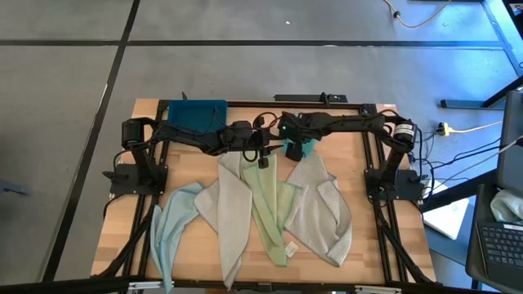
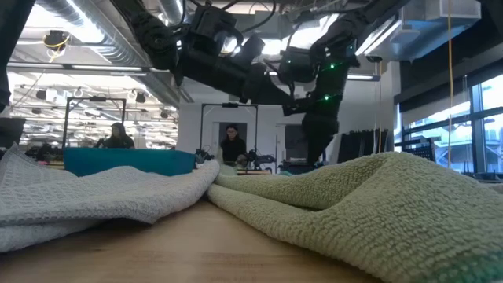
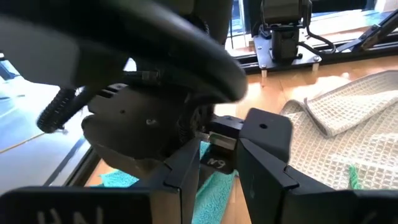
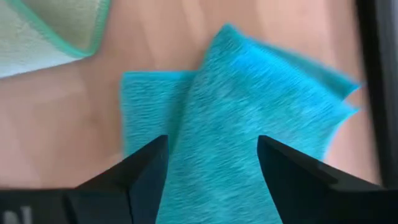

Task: Fold microfiber towels
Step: Fold the blue towel

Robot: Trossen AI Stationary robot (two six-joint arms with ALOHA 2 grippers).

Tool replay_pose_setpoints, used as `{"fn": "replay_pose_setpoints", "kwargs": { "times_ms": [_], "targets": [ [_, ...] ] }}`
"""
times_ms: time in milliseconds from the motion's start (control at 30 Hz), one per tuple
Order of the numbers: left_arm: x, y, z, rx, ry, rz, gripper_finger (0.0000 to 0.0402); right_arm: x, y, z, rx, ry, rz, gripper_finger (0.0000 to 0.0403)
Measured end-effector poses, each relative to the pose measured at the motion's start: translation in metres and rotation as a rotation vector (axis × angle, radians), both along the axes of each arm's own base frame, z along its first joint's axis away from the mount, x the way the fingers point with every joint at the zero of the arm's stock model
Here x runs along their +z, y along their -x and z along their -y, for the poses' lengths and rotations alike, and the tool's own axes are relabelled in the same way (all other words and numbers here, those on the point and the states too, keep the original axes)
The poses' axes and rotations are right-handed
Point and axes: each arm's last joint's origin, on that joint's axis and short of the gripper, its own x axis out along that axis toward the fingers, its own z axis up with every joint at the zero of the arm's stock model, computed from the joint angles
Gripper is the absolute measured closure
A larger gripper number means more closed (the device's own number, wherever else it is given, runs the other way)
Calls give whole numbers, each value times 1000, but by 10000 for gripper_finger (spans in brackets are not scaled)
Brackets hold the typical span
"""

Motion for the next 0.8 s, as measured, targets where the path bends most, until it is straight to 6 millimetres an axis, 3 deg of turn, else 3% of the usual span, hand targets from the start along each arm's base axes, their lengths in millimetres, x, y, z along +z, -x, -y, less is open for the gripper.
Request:
{"fn": "replay_pose_setpoints", "kwargs": {
  "times_ms": [233,800],
  "targets": [
    [-5,1,-1,9,8,-27,296,-24,6,-8,-29,44,4,175],
    [-4,1,-1,10,5,-19,296,-40,13,-11,-22,106,-14,230]
  ]
}}
